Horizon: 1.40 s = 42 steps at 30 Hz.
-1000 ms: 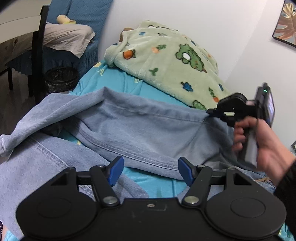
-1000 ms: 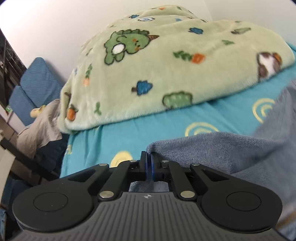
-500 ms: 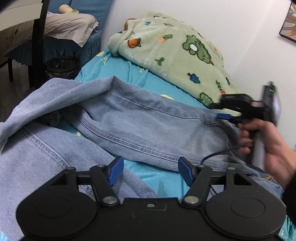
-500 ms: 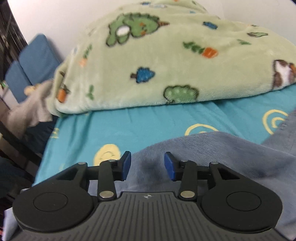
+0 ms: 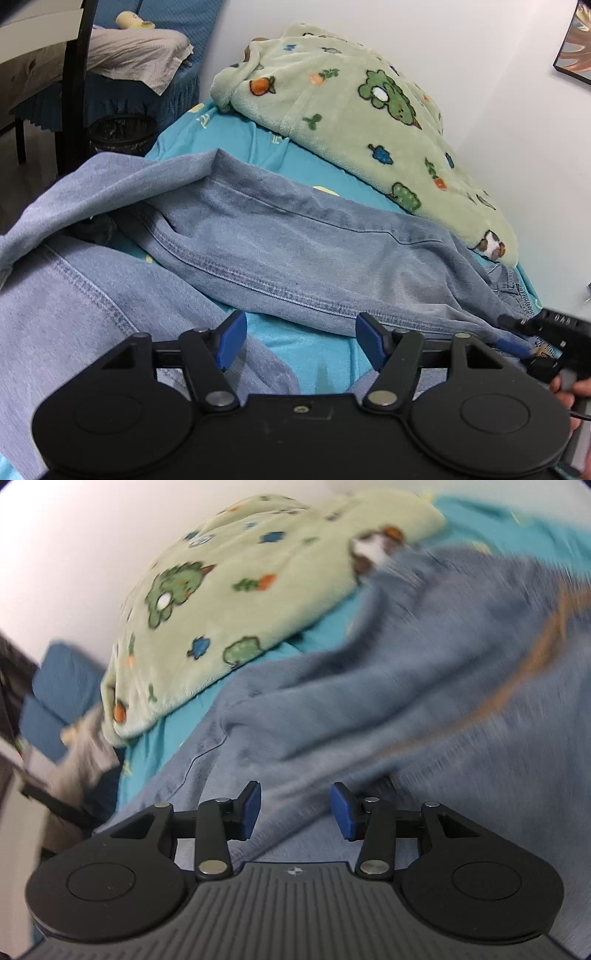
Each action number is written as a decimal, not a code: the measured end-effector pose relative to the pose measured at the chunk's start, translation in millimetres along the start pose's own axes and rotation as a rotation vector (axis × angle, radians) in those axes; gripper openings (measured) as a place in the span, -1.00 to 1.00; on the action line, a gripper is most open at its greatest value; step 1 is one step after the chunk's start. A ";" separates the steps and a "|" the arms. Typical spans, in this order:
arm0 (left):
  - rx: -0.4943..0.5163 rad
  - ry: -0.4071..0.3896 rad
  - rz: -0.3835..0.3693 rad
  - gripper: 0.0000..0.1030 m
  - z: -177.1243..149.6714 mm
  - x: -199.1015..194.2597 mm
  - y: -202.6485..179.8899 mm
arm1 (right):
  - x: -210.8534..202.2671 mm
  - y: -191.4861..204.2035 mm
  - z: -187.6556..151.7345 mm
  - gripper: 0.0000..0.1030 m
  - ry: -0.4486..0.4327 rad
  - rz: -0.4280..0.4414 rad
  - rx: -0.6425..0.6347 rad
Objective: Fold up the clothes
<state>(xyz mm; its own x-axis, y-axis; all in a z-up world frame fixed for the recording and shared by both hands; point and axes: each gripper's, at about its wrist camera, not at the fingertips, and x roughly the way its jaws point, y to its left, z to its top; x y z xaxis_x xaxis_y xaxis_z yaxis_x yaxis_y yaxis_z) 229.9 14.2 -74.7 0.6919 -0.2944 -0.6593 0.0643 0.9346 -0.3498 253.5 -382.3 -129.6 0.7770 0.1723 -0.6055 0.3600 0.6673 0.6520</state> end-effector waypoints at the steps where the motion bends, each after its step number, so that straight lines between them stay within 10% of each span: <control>1: -0.002 -0.001 0.003 0.21 -0.6 -0.1 -0.5 | 4.1 -6.6 -3.7 -0.10 0.002 0.026 0.046; 10: -0.038 -0.001 0.016 0.22 -2.9 8.3 3.5 | 60.4 -4.2 -20.3 -0.07 0.075 0.112 0.118; 17: -0.070 0.001 0.028 0.22 -2.1 13.7 8.9 | 48.6 5.2 -14.0 -0.75 0.036 0.121 0.067; 33: -0.152 -0.038 0.048 0.22 6.2 1.0 25.0 | 46.9 -0.6 -33.9 -0.72 0.087 -0.013 -0.071; 42: -0.079 -0.085 0.108 0.22 6.9 -10.8 17.4 | -27.7 36.9 -65.4 -0.40 0.084 -0.044 -0.236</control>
<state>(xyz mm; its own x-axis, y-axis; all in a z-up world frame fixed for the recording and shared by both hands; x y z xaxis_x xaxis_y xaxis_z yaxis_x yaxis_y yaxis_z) 228.5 35.0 -69.1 0.7502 -0.1722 -0.6384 -0.0681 0.9402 -0.3336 211.5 -315.0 -118.7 0.7137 0.1923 -0.6735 0.2549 0.8244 0.5054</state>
